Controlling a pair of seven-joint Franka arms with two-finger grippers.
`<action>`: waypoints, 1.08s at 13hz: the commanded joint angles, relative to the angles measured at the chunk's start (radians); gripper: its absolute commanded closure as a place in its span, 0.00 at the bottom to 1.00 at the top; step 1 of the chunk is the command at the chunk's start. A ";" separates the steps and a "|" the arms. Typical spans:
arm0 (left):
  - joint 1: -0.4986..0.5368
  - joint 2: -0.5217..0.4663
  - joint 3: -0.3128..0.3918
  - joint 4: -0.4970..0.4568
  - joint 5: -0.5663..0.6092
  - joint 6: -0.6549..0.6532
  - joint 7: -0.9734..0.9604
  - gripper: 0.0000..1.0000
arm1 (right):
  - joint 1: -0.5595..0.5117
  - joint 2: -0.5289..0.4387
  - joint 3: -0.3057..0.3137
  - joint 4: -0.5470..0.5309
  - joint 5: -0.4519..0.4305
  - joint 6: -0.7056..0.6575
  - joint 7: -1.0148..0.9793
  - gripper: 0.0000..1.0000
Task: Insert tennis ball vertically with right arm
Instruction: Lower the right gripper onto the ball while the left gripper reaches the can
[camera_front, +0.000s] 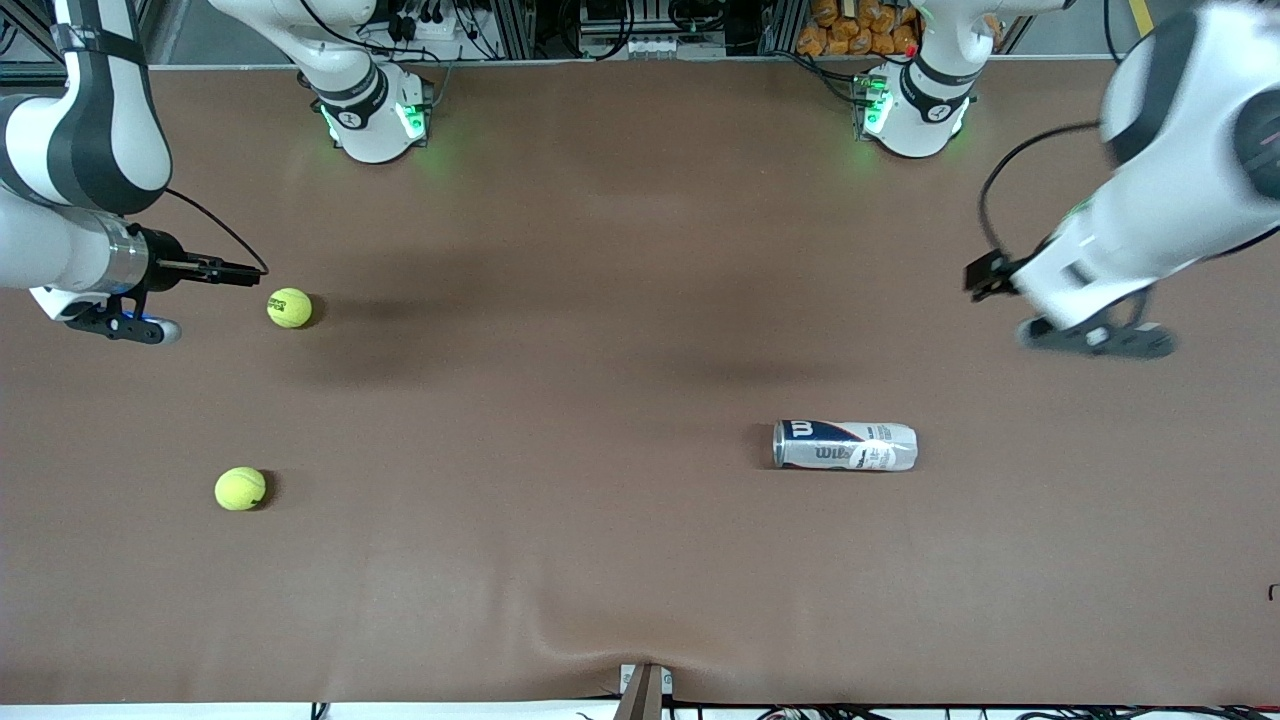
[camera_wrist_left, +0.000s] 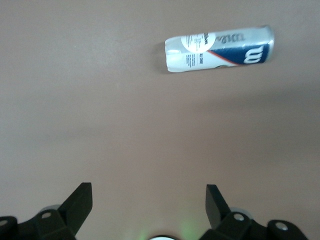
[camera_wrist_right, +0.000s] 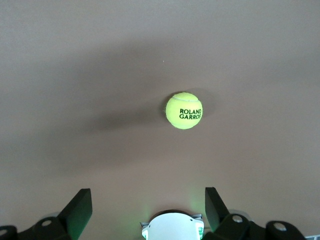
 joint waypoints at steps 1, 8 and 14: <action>-0.061 0.111 -0.002 0.023 0.068 0.021 0.067 0.00 | -0.054 -0.026 0.015 -0.070 -0.011 0.069 -0.017 0.00; -0.098 0.364 0.000 0.068 0.203 0.282 0.673 0.00 | -0.105 -0.017 0.014 -0.231 -0.011 0.212 -0.021 0.00; -0.137 0.523 0.000 0.094 0.424 0.407 0.946 0.00 | -0.123 0.038 0.014 -0.334 -0.011 0.392 -0.024 0.00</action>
